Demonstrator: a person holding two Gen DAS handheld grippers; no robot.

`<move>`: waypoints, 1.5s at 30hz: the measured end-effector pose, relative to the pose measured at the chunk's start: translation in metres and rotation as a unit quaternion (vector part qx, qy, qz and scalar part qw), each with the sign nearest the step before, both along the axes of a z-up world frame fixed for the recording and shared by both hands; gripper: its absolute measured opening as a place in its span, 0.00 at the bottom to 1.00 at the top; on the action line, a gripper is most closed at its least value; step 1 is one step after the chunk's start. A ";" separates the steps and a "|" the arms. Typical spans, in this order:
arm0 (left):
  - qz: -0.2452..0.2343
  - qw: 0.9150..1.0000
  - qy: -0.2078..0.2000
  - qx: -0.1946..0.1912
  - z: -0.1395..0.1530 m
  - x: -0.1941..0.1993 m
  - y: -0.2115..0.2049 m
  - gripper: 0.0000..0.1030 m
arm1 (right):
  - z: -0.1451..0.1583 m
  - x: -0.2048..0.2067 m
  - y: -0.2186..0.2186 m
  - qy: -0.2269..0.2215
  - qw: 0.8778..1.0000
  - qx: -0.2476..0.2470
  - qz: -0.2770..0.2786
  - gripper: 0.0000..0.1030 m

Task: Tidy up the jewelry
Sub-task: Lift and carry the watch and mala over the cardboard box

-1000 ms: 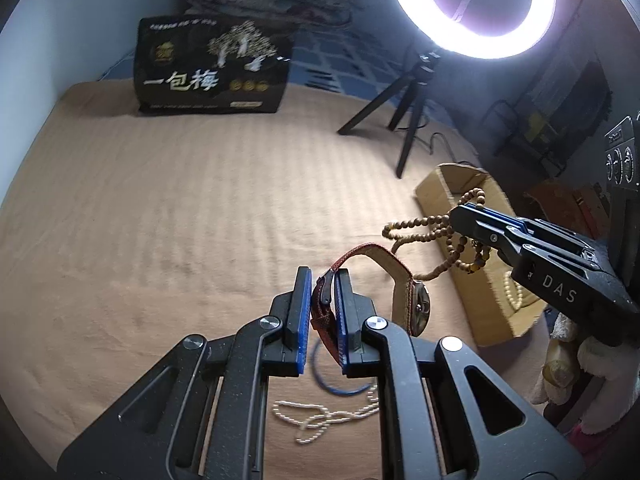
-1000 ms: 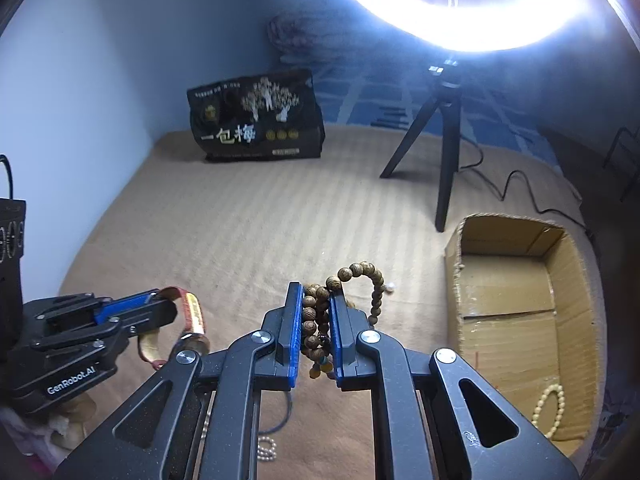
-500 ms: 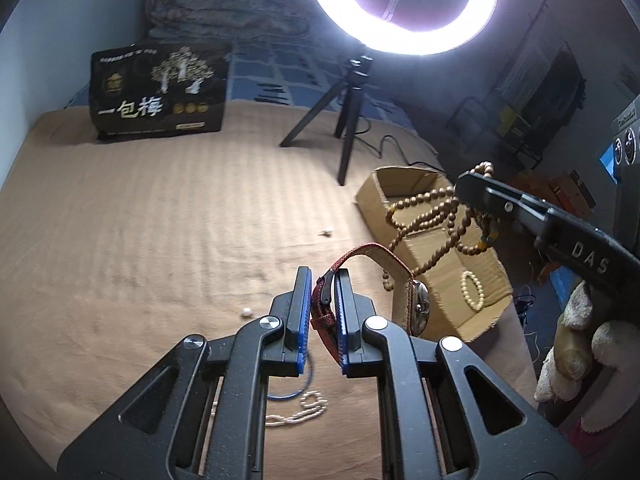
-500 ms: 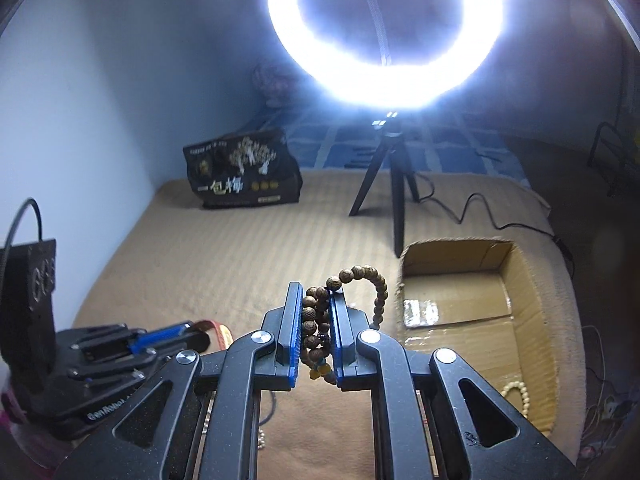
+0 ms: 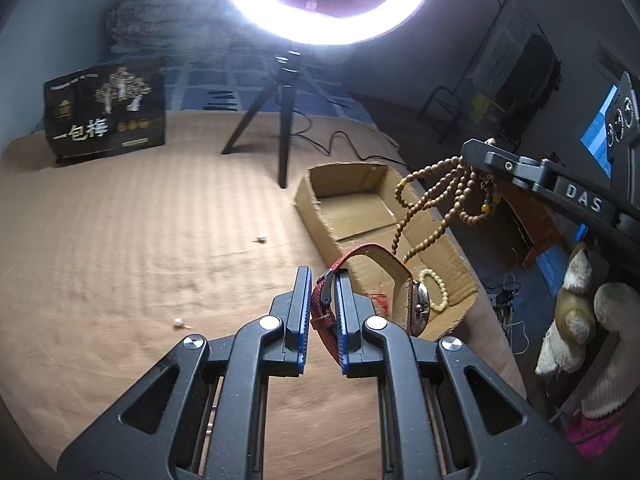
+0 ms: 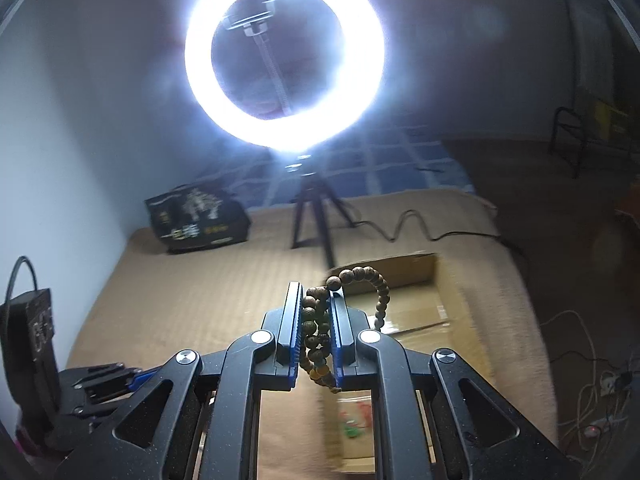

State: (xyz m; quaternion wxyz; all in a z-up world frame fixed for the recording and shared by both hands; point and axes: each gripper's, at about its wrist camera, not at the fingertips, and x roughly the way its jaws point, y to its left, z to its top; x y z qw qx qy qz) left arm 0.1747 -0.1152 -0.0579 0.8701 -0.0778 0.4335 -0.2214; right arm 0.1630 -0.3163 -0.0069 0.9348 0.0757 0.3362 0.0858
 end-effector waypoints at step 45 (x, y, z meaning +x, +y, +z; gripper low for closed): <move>-0.067 0.996 0.051 0.028 -0.064 0.016 -0.125 0.19 | -0.077 0.033 -0.074 0.106 0.993 0.016 -0.057 0.14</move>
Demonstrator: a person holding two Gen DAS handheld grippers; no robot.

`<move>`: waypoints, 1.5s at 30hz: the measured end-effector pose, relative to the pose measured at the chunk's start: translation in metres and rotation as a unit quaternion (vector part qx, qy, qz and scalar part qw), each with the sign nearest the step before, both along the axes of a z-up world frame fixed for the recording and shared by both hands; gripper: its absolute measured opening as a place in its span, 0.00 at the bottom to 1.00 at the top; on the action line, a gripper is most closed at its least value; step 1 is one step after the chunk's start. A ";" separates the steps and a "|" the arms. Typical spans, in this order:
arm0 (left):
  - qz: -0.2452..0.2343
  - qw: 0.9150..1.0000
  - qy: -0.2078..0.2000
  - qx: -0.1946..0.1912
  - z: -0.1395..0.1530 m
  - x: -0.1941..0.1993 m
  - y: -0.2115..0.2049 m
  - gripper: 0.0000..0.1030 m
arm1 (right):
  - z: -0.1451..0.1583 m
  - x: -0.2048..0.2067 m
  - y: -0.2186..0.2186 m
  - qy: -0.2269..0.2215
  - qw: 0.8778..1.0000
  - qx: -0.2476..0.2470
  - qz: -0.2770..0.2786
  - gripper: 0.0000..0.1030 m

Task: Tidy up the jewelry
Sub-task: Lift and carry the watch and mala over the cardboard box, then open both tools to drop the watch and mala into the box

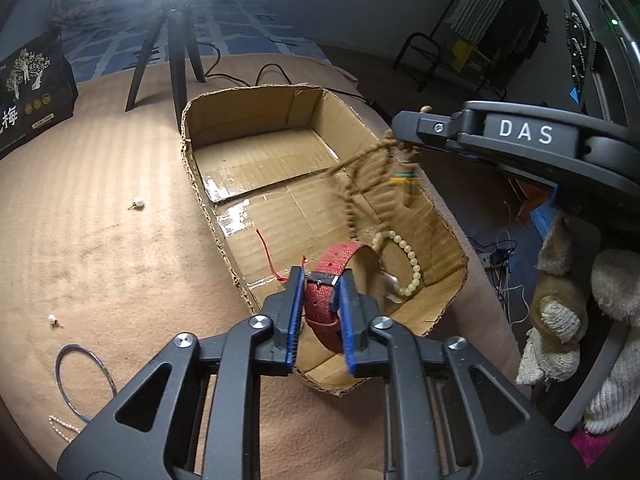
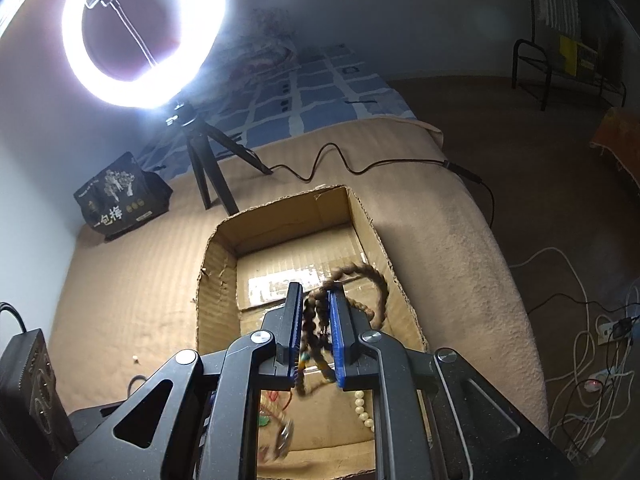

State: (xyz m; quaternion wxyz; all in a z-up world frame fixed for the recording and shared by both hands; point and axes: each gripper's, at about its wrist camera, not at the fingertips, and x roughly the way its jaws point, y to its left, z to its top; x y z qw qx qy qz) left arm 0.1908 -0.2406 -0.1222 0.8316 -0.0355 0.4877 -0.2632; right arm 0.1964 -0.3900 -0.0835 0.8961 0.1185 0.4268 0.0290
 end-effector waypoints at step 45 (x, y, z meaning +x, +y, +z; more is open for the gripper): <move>0.054 0.995 -0.052 0.065 0.034 -0.025 0.153 0.34 | 0.032 -0.031 0.084 -0.027 0.997 -0.021 0.067 0.76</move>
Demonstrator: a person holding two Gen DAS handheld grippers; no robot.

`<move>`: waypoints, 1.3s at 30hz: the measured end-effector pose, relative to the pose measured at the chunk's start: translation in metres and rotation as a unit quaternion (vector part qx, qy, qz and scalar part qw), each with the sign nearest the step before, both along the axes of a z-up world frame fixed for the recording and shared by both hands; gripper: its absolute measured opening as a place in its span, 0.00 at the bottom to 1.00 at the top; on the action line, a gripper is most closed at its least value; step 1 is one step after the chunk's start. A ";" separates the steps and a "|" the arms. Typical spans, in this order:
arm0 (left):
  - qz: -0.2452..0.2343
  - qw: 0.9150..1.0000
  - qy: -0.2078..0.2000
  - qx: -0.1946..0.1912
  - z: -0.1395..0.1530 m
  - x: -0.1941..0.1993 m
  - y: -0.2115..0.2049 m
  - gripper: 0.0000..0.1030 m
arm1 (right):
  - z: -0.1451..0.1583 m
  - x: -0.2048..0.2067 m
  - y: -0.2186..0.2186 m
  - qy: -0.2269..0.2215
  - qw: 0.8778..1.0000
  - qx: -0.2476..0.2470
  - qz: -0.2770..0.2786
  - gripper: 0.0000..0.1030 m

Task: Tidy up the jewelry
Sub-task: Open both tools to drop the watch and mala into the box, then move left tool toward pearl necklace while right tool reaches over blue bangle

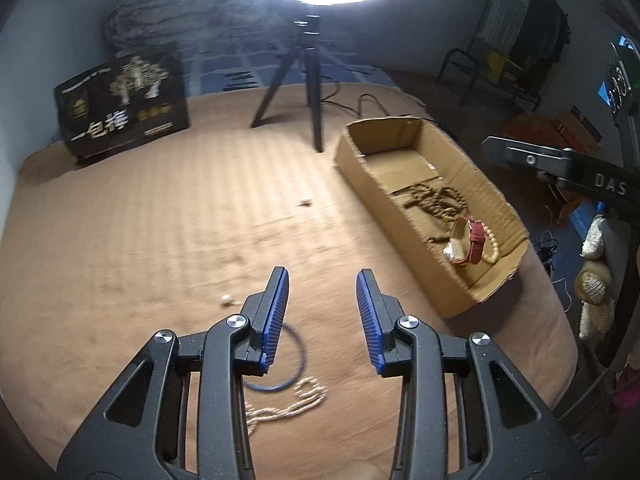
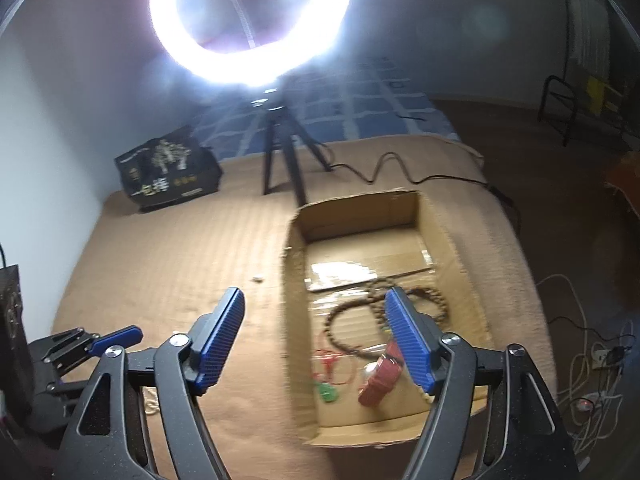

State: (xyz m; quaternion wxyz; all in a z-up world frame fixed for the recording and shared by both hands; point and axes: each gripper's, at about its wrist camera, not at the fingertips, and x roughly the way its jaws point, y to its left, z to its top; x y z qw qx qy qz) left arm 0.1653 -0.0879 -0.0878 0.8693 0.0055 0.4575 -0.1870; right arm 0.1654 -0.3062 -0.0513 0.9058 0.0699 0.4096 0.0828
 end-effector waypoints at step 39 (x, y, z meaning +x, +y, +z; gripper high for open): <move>0.035 0.995 0.092 -0.014 -0.069 -0.052 0.112 0.40 | -0.107 0.009 0.157 0.164 0.972 0.013 0.165 0.76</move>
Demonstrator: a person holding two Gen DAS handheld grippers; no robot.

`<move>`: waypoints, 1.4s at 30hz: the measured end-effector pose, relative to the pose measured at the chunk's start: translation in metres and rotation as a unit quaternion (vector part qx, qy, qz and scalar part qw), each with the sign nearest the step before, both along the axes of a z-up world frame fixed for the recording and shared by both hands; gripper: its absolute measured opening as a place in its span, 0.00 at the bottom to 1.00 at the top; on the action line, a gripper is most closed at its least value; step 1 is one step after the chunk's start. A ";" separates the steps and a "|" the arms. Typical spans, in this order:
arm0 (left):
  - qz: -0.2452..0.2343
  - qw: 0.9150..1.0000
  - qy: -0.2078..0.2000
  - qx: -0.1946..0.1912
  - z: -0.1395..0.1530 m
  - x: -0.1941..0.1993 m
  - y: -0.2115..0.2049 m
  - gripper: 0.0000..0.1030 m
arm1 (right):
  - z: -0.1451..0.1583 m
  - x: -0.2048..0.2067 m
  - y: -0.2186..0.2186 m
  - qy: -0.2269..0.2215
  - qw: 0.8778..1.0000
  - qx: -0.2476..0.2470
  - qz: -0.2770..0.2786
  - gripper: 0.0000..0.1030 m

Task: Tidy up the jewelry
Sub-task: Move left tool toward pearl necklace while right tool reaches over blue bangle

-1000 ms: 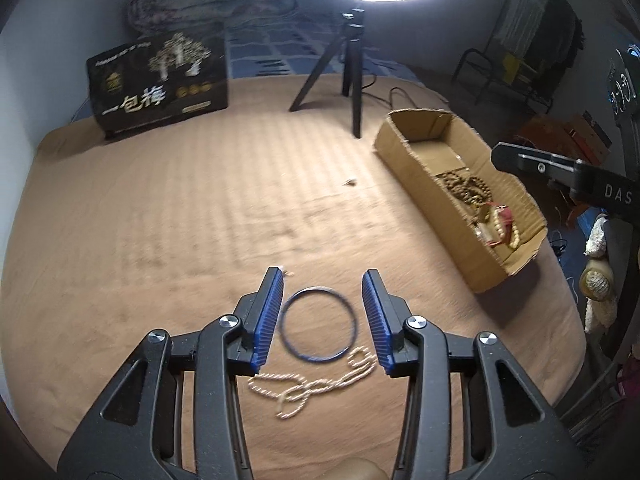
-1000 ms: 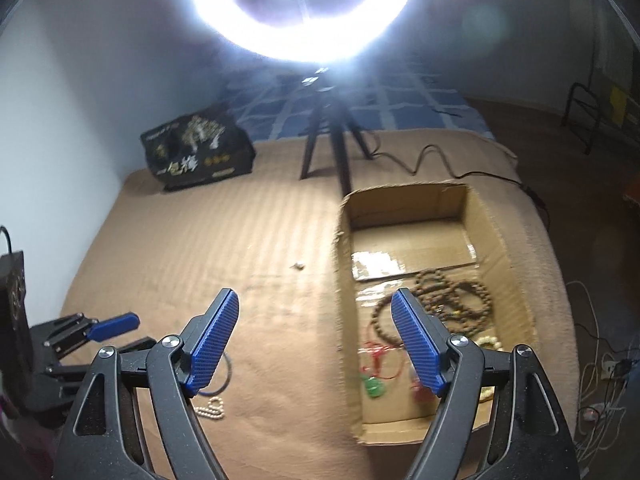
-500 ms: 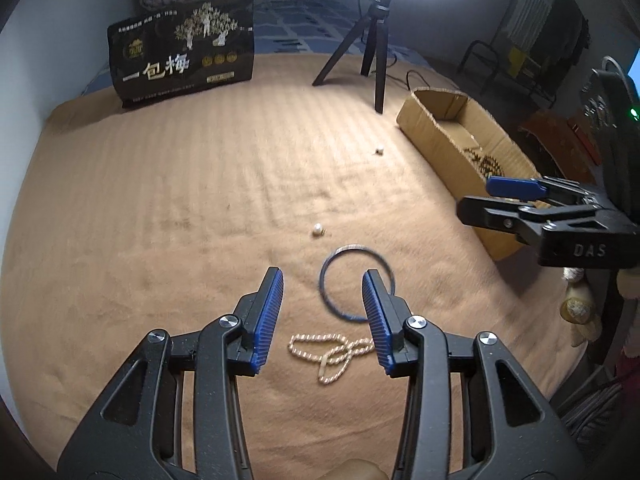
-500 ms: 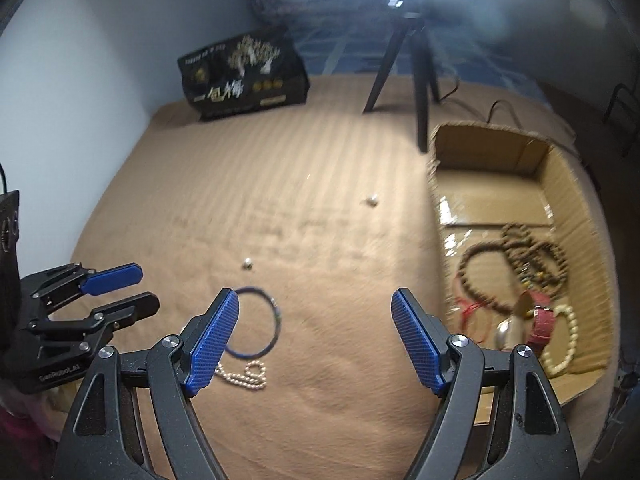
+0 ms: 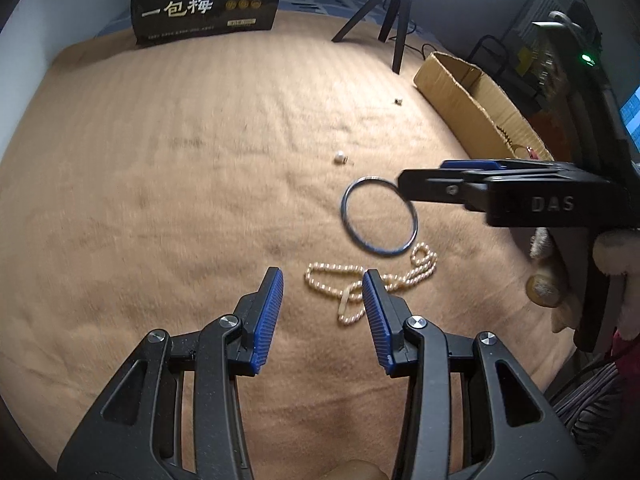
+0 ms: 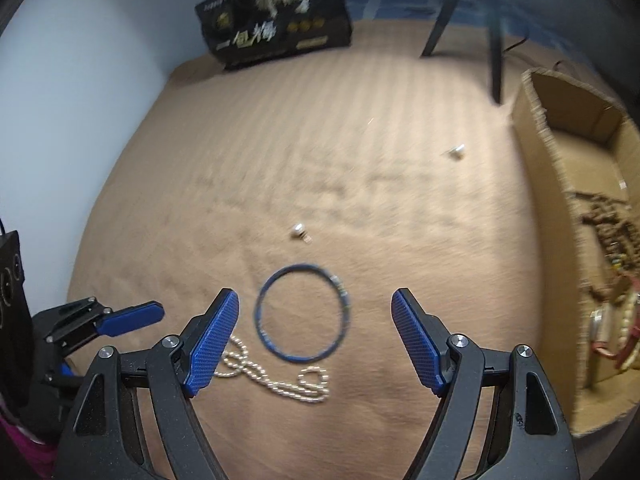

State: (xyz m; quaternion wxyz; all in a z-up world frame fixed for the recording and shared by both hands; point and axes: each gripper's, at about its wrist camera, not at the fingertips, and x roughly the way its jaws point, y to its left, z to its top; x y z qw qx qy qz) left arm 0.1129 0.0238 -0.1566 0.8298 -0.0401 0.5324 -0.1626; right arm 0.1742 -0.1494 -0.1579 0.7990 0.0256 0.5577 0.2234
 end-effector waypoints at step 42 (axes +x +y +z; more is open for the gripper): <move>-0.039 0.998 0.032 0.030 -0.034 0.007 -0.026 0.40 | -0.053 0.004 0.062 -0.011 0.989 -0.135 0.058 0.73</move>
